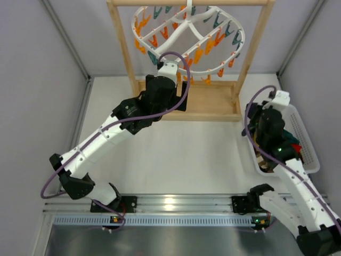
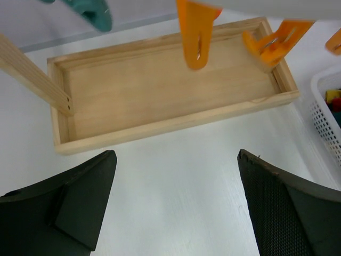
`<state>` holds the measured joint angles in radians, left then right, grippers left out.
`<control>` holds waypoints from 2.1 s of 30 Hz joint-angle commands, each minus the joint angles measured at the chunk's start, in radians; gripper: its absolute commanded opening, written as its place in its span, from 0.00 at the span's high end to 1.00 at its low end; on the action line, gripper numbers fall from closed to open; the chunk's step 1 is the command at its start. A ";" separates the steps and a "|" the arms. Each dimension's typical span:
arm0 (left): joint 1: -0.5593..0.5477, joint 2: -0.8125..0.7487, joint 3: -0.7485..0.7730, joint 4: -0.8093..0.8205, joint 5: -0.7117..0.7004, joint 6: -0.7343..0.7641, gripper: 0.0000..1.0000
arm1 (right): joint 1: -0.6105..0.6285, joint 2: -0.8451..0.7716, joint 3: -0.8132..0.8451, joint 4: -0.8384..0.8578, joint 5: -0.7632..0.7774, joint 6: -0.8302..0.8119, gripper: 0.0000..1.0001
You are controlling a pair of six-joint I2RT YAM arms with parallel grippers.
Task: Remove the socks clipped to the hanger
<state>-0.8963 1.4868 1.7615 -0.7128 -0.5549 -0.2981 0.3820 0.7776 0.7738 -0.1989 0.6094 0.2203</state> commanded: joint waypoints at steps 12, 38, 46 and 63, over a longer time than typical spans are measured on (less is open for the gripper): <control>0.005 -0.514 -0.425 -0.003 -0.071 -0.026 0.01 | -0.590 0.374 0.158 0.015 -0.380 0.175 1.00; 0.482 -0.691 -0.734 0.073 -0.005 -0.092 0.01 | -0.747 0.161 0.071 -0.118 -0.500 0.198 0.01; 0.522 -0.652 -0.701 0.067 0.050 0.002 0.01 | -0.432 0.060 0.260 -0.342 -0.396 -0.027 0.00; 0.557 -0.882 -0.869 0.159 0.208 0.045 0.01 | -0.244 -0.231 0.272 -0.511 -0.520 -0.101 0.01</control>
<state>-0.3454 0.7025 0.9165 -0.6212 -0.3557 -0.2657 0.1284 0.5861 1.0470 -0.6472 0.1177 0.1318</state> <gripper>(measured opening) 0.990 0.993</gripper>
